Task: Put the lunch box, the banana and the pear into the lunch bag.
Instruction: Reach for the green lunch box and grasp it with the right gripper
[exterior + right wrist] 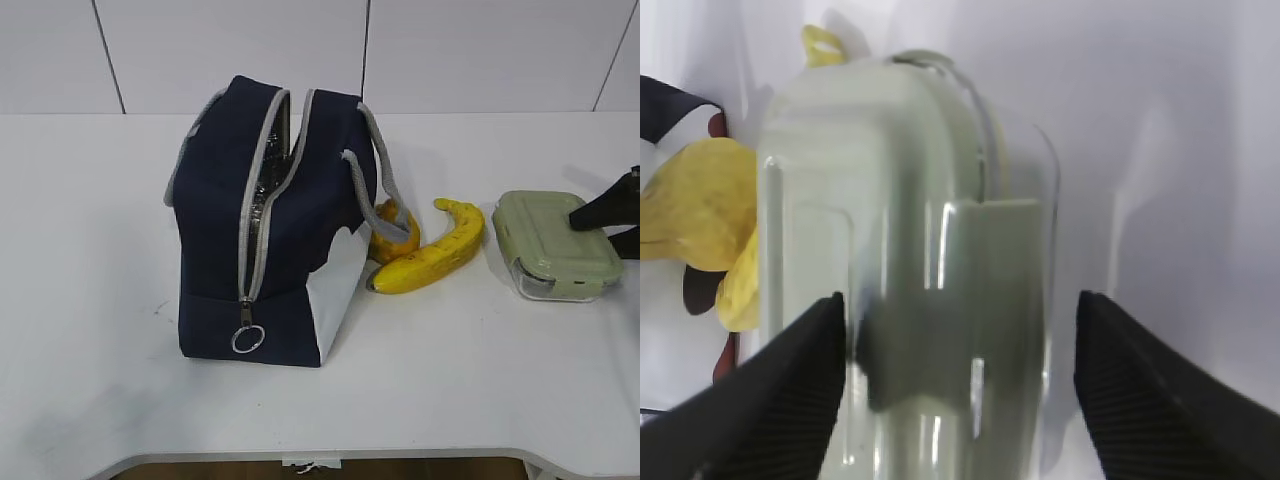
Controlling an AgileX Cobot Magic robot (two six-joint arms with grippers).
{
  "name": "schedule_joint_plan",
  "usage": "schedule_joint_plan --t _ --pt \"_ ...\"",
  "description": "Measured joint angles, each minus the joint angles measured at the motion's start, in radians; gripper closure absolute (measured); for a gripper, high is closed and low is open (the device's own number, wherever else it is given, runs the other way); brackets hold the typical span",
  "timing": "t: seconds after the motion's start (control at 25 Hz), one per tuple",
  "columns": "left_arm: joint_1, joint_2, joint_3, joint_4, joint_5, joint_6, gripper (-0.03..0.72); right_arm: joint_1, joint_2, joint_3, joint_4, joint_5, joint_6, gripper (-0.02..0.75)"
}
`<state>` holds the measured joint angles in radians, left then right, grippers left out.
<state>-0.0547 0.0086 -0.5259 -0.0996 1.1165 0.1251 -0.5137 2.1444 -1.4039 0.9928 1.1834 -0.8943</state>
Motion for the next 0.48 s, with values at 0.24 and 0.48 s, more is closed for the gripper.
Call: schedule_joint_plan --t 0.24,0.48 --pt "0.0 0.0 0.0 0.0 0.0 0.0 0.449 0.028 0.014 0.0 0.009 0.0 0.002 0.189" --pt "0.0 0.0 0.0 0.0 0.0 0.0 0.449 0.029 0.014 0.0 0.013 0.002 0.015 0.226"
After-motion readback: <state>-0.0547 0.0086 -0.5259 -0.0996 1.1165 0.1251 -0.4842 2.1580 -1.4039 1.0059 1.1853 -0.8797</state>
